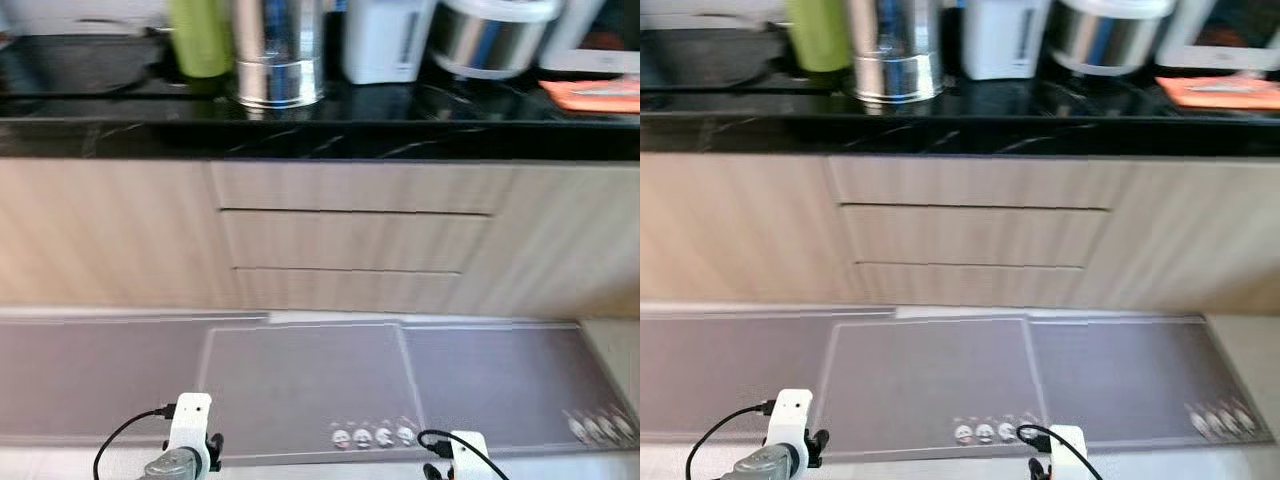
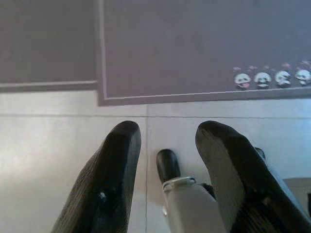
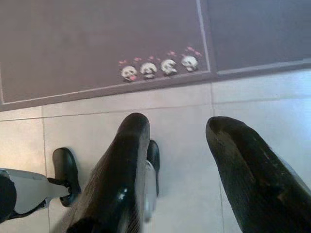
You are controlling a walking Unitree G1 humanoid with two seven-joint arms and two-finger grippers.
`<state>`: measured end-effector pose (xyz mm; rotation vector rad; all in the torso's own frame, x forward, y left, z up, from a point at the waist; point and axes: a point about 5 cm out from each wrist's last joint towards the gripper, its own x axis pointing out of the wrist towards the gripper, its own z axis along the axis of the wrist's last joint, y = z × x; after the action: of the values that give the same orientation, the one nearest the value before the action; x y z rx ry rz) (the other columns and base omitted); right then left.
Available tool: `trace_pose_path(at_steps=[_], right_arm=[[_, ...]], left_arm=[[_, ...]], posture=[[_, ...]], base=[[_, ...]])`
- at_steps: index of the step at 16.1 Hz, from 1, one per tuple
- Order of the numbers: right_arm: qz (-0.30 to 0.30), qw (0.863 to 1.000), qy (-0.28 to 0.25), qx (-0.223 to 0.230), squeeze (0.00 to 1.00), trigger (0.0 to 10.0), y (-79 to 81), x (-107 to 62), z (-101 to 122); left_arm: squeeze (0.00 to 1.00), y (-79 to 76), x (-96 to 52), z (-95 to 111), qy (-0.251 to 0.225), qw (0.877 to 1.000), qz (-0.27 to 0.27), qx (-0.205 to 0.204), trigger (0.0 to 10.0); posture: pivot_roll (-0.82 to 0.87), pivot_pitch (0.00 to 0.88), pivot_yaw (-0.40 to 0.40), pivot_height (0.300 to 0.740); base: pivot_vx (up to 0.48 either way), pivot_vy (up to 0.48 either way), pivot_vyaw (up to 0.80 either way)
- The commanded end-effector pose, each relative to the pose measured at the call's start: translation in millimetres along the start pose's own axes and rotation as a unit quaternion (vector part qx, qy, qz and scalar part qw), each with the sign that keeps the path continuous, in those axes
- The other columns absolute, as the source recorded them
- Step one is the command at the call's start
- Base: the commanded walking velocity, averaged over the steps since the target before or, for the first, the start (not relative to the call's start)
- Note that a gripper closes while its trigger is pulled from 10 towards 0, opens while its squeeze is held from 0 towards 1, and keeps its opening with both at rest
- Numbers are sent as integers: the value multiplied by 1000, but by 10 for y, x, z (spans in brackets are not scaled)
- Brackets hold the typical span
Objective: Kitchen organization
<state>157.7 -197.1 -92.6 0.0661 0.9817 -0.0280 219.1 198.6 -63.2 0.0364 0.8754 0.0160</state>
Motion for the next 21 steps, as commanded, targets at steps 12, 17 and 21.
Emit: trace_pose_path(at_steps=[12,17,21], right_arm=[[-18,1000,9,18,0,10000,-155,-29,-25],[-11,1000,8,19,0,10000,-132,-33,-52],[4,1000,0,13,0,10000,-55,-30,-72]], left_arm=[[0,-77,25,107,-3,999,-21,24,10000],[0,-61,25,105,-1,1000,-14,28,10000],[0,-31,26,145,-9,999,-7,33,10000]], posture=[[-37,0,-10,740],[-48,0,-1,740],[-57,0,-2,740]], base=[[0,0,-651],[0,0,0],[0,-67,164]])
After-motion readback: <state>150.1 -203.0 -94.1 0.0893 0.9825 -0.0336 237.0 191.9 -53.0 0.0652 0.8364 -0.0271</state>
